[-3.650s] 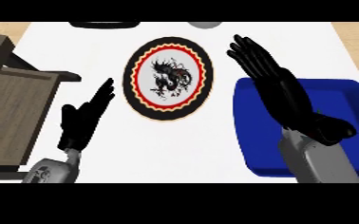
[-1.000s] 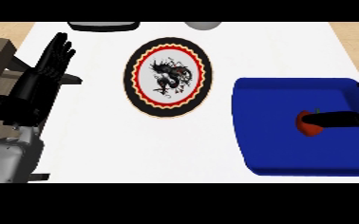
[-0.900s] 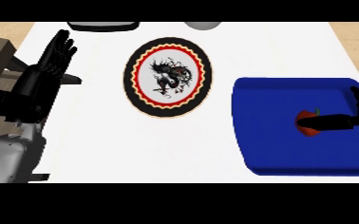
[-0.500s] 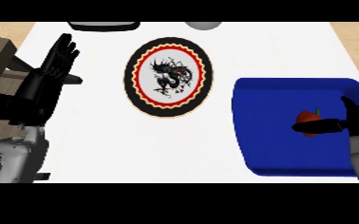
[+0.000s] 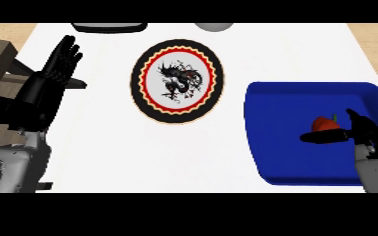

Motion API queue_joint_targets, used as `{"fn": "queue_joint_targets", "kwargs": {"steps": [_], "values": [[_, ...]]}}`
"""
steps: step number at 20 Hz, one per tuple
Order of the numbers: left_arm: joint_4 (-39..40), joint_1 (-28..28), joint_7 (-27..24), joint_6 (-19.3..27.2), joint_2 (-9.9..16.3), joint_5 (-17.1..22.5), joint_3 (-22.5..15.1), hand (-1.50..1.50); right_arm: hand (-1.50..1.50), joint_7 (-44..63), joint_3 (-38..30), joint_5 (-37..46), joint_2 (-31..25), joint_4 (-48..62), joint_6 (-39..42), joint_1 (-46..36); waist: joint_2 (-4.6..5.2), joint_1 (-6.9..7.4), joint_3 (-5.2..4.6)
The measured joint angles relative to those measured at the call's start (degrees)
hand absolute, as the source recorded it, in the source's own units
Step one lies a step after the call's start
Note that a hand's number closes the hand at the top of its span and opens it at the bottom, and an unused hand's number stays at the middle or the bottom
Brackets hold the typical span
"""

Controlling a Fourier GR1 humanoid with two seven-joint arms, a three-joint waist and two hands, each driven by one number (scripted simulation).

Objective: Pick the bell pepper from the tray and place it in the plate

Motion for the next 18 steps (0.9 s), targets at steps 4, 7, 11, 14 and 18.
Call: {"fn": "queue_joint_targets", "kwargs": {"steps": [4, 7, 11, 14, 18], "values": [[-1.9, 0.9, 1.0, -0.6, -0.6, -0.6, 0.7, 0.0, -1.5, -1.8, -0.3, 1.6, 1.5, 3.7, 0.3, -0.7, -0.23, 0.17, -0.32], [-1.8, -0.3, 1.8, -0.7, -1.0, -1.0, 1.0, 0.0, 1.5, -3.6, -0.8, 4.1, 1.9, 5.5, -1.3, -1.4, -0.32, -0.08, -0.58], [-0.9, -0.6, 1.3, -1.7, -0.8, -0.7, 2.0, 0.0, 1.5, -6.0, -0.8, 9.9, 1.2, 7.7, -6.1, -2.4, -0.32, -0.07, -0.61], [-1.9, 0.0, 1.6, -1.6, -1.3, -1.4, 1.8, 0.0, 1.5, -6.5, 0.1, 14.3, 0.7, 7.7, -8.4, -2.1, -0.2, -0.05, -0.35], [-2.7, 0.5, 2.1, -1.6, -1.3, -1.5, 1.8, 0.0, 1.5, -7.5, 7.3, 21.5, -1.0, 2.7, -6.9, 2.5, -0.46, -0.37, -0.36]]}}
